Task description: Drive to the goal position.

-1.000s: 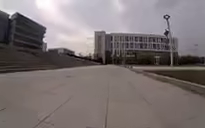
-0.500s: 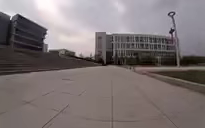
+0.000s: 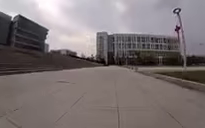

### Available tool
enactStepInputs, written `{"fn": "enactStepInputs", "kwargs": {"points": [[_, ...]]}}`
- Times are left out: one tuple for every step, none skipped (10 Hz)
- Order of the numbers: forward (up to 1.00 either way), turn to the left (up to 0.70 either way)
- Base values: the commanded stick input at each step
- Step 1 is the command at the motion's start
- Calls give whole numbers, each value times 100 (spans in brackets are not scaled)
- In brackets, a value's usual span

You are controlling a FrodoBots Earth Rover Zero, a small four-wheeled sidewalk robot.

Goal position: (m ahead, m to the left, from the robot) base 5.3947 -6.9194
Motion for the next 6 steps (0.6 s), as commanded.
{"fn": "enactStepInputs", "kwargs": {"points": [[100, 0], [100, 0], [100, 0], [100, 0], [100, 0], [100, 0]]}}
